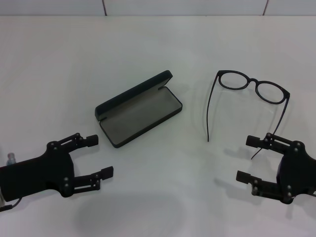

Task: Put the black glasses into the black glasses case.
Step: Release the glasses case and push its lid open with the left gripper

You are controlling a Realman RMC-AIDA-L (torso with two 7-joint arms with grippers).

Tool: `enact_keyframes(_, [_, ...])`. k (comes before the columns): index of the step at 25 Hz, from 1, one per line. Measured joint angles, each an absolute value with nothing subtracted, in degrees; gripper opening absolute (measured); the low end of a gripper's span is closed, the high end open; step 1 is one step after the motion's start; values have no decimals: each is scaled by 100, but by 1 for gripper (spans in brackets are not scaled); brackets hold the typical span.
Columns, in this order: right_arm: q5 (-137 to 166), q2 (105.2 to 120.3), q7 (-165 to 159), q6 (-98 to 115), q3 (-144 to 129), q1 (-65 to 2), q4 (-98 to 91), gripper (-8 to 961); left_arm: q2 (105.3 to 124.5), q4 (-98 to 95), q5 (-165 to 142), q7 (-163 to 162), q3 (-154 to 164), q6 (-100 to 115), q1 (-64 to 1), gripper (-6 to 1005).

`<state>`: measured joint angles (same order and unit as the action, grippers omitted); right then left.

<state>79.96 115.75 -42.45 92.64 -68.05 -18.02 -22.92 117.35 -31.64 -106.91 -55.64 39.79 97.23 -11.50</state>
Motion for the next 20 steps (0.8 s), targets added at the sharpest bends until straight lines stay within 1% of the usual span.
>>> enact_keyframes(20, [7998, 11576, -4245, 9264, -6776, -1825, -2294, 750, 11719, -3164, -10685, -5714, 3951, 9904, -1161, 879])
